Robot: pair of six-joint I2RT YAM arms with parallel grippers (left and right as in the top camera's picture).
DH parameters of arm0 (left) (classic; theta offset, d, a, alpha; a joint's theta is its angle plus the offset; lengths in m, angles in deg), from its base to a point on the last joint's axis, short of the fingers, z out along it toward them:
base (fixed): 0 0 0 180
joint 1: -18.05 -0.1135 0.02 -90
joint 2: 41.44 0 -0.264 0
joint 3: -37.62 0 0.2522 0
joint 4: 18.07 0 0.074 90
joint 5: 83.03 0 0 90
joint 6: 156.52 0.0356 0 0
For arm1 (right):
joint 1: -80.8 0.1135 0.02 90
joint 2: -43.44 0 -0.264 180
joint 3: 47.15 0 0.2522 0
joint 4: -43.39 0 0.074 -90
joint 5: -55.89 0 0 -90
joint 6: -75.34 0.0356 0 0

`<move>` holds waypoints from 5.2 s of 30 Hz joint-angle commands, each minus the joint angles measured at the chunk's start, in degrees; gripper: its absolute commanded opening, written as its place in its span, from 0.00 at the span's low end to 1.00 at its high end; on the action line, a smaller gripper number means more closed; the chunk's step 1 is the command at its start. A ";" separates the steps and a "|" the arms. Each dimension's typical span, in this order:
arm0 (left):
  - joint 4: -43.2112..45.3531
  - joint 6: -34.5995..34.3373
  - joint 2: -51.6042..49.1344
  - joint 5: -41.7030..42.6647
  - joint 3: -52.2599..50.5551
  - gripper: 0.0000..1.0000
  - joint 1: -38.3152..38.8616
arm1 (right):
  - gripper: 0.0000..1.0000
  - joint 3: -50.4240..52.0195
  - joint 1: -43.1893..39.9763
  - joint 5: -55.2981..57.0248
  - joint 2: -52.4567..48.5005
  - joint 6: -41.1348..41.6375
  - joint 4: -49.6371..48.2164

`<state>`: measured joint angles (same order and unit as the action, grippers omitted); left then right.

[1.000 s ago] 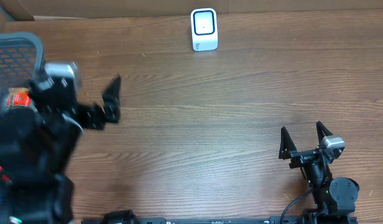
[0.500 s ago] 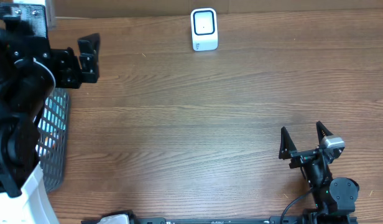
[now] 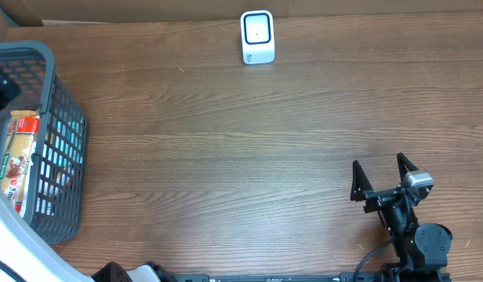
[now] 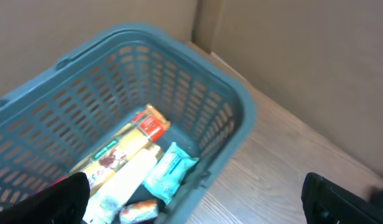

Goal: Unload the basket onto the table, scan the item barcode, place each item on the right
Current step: 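Reach into the basket and grasp the white gold-capped tube with left gripper, then lift the tube out and lower it onto the table center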

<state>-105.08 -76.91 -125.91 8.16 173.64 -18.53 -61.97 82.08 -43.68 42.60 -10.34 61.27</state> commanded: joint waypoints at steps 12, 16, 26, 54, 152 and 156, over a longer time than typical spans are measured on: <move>11.08 12.22 -4.46 0.98 -18.38 1.00 -5.81 | 1.00 0.61 0.48 0.55 0.68 0.11 -0.22; 13.31 17.14 -6.01 9.27 -18.38 1.00 -9.11 | 1.00 0.61 0.48 0.55 0.68 0.11 -0.22; 11.74 24.74 -14.75 7.06 -18.38 0.95 -11.13 | 1.00 0.61 0.48 0.55 0.68 0.11 -0.22; 11.78 31.43 -37.11 1.05 -18.40 0.70 -11.23 | 1.00 0.61 0.48 0.55 0.68 0.11 -0.22; -1.40 7.80 -8.07 12.33 -7.34 0.04 36.44 | 1.00 0.61 0.48 0.55 0.68 0.11 -0.22; 5.27 4.44 -8.07 11.47 -19.98 0.04 38.64 | 1.00 0.61 0.48 0.55 0.68 0.11 -0.22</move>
<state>-102.00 -68.56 -134.24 22.24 159.25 19.08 -61.97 82.08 -43.70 42.60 -10.34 61.23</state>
